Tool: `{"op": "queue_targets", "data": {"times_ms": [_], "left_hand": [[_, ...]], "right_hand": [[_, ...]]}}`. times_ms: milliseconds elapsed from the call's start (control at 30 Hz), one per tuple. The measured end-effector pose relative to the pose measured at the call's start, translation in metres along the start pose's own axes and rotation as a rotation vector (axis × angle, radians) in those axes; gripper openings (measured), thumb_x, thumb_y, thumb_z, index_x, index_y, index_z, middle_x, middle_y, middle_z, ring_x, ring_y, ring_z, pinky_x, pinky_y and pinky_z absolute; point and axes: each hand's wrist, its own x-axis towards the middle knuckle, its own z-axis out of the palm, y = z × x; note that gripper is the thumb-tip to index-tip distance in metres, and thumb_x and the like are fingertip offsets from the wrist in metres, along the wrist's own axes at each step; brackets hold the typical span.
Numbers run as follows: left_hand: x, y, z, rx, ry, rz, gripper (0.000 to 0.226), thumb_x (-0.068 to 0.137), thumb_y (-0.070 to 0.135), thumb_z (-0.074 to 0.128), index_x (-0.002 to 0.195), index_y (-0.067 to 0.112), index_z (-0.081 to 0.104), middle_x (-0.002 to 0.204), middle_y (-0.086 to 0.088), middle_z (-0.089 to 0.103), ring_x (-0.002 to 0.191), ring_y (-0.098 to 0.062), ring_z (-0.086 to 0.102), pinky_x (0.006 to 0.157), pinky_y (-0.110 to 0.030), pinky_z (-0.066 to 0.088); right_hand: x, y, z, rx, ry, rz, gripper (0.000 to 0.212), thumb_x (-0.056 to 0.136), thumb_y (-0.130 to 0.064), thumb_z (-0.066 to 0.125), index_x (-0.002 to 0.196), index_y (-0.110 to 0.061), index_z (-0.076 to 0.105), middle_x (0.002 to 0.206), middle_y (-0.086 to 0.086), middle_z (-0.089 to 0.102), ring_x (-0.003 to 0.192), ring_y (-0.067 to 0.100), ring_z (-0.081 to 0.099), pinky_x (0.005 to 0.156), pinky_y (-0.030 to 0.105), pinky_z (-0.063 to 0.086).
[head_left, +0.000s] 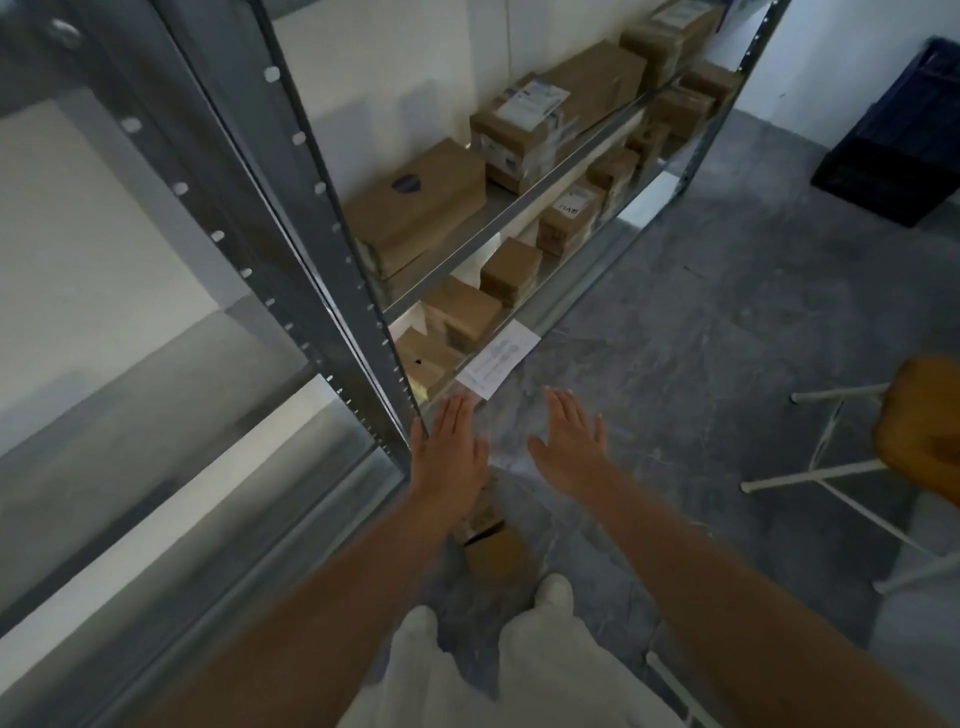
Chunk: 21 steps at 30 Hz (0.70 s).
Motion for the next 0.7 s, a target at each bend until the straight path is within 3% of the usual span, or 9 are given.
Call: {"op": "queue_targets", "data": {"times_ms": [167,333,467,700], "left_hand": [[-0.005,0.026,0.03,-0.043,-0.041,-0.137,0.055,0.105,0.033,0.027,0.157,0.019,0.011,0.164,0.004,0.008,0.151,-0.012,0.001,0.122,-0.046,0.002],[-0.018,0.025,0.082,-0.124,-0.081,-0.328,0.053,0.105,0.032,0.029,0.155,0.021,0.017,0.163,0.005,0.016,0.15,-0.01,0.008,0.122,-0.045,0.006],[-0.031,0.004,0.129,-0.118,-0.144,-0.514,0.055,0.103,0.031,0.034,0.155,0.019,0.019,0.162,0.003,0.019,0.15,-0.011,0.012,0.122,-0.044,0.007],[-0.025,-0.067,0.221,-0.172,-0.16,-0.625,0.052,0.104,0.034,0.032,0.153,0.019,0.024,0.161,0.002,0.023,0.149,-0.014,0.016,0.121,-0.045,0.01]], "right_hand": [[0.021,0.042,0.008,-0.078,-0.123,-0.071,0.07,0.101,-0.038,0.035,0.156,-0.016,-0.002,0.164,-0.002,-0.002,0.15,0.013,-0.009,0.118,0.05,-0.009],[0.041,0.081,0.04,-0.116,-0.257,-0.118,0.07,0.101,-0.037,0.037,0.156,-0.015,0.0,0.164,0.0,0.0,0.15,0.015,-0.006,0.118,0.051,-0.005],[0.054,0.113,0.082,-0.196,-0.351,-0.148,0.07,0.101,-0.037,0.036,0.156,-0.015,-0.002,0.164,0.0,-0.001,0.15,0.014,-0.006,0.119,0.05,-0.006],[0.102,0.167,0.179,-0.324,-0.433,-0.192,0.067,0.101,-0.035,0.035,0.156,-0.017,0.002,0.164,-0.001,0.002,0.151,0.015,-0.004,0.119,0.049,-0.005]]}}
